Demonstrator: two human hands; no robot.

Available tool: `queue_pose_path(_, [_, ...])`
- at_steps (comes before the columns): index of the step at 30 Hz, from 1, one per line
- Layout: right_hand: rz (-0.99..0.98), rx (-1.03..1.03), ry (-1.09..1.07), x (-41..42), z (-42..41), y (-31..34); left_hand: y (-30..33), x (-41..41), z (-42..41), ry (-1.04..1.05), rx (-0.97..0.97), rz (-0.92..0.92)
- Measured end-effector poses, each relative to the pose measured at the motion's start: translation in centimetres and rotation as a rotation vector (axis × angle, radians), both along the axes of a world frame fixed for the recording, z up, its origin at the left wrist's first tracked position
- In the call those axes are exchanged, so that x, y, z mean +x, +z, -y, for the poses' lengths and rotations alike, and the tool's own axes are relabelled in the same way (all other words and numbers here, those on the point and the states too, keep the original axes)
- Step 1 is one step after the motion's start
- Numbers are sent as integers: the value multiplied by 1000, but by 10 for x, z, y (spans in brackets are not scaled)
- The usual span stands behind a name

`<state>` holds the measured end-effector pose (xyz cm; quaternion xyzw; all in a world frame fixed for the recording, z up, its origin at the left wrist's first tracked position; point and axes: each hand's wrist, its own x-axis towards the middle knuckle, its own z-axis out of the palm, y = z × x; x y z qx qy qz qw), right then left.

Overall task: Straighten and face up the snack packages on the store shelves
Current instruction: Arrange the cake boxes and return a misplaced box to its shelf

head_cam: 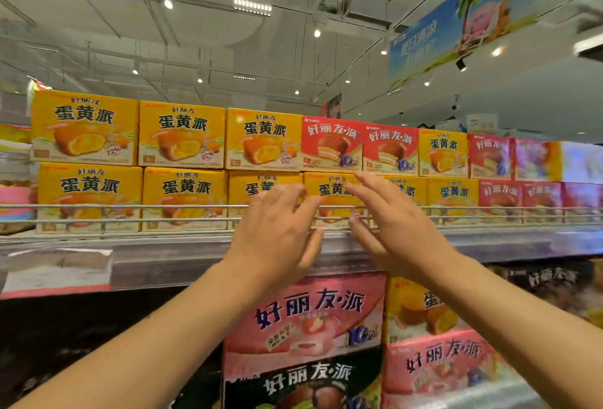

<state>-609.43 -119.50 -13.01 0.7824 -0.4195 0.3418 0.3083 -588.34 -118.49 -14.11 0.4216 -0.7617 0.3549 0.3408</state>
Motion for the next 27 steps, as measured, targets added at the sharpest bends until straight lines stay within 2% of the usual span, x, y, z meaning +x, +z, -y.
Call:
queue_pose_path(8, [73, 77, -73, -94, 26, -13, -12, -63, 11, 72, 9, 29])
queue_pose_path(13, [33, 53, 34, -133, 42, -23, -19, -116, 21, 168, -26, -34])
queue_pose_path(23, [68, -77, 157, -138, 56, -37, -30, -143, 30, 270, -60, -135])
queue_pose_path(27, [25, -209, 214, -130, 61, -2, -33, -140, 34, 287, -102, -96])
